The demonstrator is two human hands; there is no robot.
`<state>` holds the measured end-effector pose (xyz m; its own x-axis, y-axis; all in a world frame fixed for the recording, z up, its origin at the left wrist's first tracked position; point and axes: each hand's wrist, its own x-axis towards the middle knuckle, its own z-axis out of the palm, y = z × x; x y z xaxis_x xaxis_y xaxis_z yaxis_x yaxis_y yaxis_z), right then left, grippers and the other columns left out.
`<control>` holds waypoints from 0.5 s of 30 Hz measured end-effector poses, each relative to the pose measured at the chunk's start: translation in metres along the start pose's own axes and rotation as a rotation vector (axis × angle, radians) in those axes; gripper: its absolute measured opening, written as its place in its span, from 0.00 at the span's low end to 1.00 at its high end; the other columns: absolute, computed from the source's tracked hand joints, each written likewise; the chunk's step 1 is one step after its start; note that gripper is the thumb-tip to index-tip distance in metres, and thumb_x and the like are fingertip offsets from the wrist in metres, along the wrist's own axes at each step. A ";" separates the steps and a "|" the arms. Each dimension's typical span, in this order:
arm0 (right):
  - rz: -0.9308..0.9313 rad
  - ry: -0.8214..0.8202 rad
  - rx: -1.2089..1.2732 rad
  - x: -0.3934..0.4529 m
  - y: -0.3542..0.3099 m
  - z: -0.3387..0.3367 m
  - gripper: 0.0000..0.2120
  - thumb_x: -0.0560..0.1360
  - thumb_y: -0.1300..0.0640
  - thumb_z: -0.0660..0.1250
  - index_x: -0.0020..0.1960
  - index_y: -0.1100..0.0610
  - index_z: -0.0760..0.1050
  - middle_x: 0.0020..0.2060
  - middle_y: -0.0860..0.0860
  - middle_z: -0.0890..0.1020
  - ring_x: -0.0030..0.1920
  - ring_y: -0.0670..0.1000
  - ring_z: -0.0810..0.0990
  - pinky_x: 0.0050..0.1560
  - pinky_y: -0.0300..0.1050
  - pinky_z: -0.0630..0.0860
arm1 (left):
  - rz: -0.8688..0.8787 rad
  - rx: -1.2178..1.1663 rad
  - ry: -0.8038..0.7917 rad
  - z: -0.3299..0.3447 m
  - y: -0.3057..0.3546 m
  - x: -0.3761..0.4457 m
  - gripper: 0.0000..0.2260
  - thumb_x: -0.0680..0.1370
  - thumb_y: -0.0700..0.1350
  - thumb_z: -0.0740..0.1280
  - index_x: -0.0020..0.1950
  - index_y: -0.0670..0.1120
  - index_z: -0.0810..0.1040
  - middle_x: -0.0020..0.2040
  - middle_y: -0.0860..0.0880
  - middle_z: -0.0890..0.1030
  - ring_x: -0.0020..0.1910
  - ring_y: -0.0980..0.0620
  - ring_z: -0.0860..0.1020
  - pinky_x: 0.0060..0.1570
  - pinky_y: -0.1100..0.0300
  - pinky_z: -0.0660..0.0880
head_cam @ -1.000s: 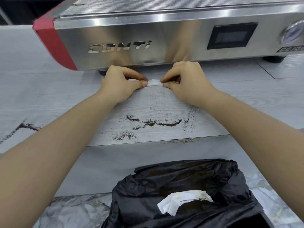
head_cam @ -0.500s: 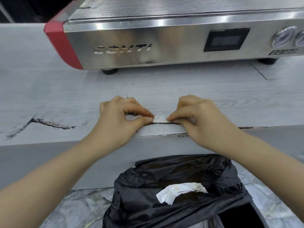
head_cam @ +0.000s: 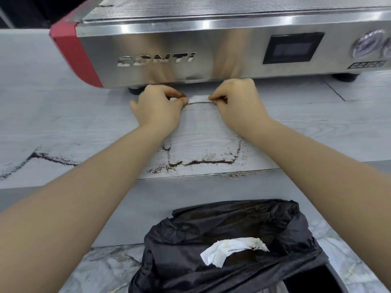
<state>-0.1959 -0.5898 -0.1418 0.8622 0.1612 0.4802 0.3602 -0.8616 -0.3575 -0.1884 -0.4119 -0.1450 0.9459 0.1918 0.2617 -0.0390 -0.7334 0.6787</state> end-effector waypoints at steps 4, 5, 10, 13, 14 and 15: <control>0.035 -0.023 -0.097 0.009 0.006 0.007 0.14 0.70 0.67 0.63 0.47 0.54 0.84 0.44 0.55 0.84 0.48 0.59 0.80 0.48 0.51 0.79 | -0.080 0.065 0.040 0.015 0.004 0.013 0.06 0.72 0.58 0.73 0.42 0.58 0.85 0.47 0.57 0.85 0.56 0.49 0.76 0.53 0.54 0.57; 0.035 -0.031 -0.110 0.008 0.008 0.006 0.15 0.70 0.67 0.62 0.47 0.54 0.84 0.44 0.56 0.84 0.48 0.59 0.80 0.48 0.51 0.79 | -0.095 0.061 0.033 0.017 0.006 0.015 0.06 0.72 0.59 0.73 0.41 0.58 0.84 0.47 0.57 0.85 0.57 0.49 0.76 0.54 0.54 0.57; -0.014 -0.045 -0.150 -0.012 0.030 -0.027 0.14 0.70 0.67 0.63 0.47 0.55 0.84 0.45 0.52 0.85 0.50 0.58 0.81 0.54 0.49 0.77 | 0.021 0.025 -0.083 0.027 0.028 0.002 0.05 0.71 0.60 0.74 0.38 0.61 0.82 0.46 0.61 0.84 0.57 0.53 0.76 0.52 0.55 0.55; -0.067 -0.068 -0.119 -0.033 0.035 -0.052 0.13 0.68 0.70 0.66 0.44 0.57 0.85 0.42 0.53 0.86 0.46 0.56 0.82 0.52 0.45 0.75 | 0.132 0.013 -0.131 0.025 0.035 -0.021 0.04 0.72 0.59 0.73 0.40 0.61 0.83 0.46 0.60 0.84 0.55 0.53 0.75 0.49 0.54 0.55; -0.094 -0.084 -0.100 -0.042 0.034 -0.058 0.13 0.67 0.72 0.67 0.44 0.58 0.85 0.42 0.53 0.86 0.45 0.56 0.82 0.51 0.44 0.75 | 0.173 0.005 -0.136 0.022 0.035 -0.031 0.04 0.73 0.59 0.73 0.41 0.60 0.84 0.46 0.60 0.84 0.55 0.53 0.75 0.48 0.54 0.55; -0.120 -0.099 -0.079 -0.051 0.032 -0.063 0.14 0.66 0.73 0.68 0.43 0.59 0.85 0.41 0.53 0.86 0.44 0.56 0.83 0.50 0.44 0.76 | 0.210 -0.009 -0.141 0.018 0.033 -0.041 0.04 0.73 0.59 0.73 0.42 0.61 0.85 0.46 0.59 0.83 0.54 0.53 0.75 0.47 0.54 0.54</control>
<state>-0.2513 -0.6557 -0.1269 0.8469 0.3087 0.4329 0.4371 -0.8678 -0.2364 -0.2232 -0.4558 -0.1454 0.9523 -0.0577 0.2998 -0.2419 -0.7415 0.6258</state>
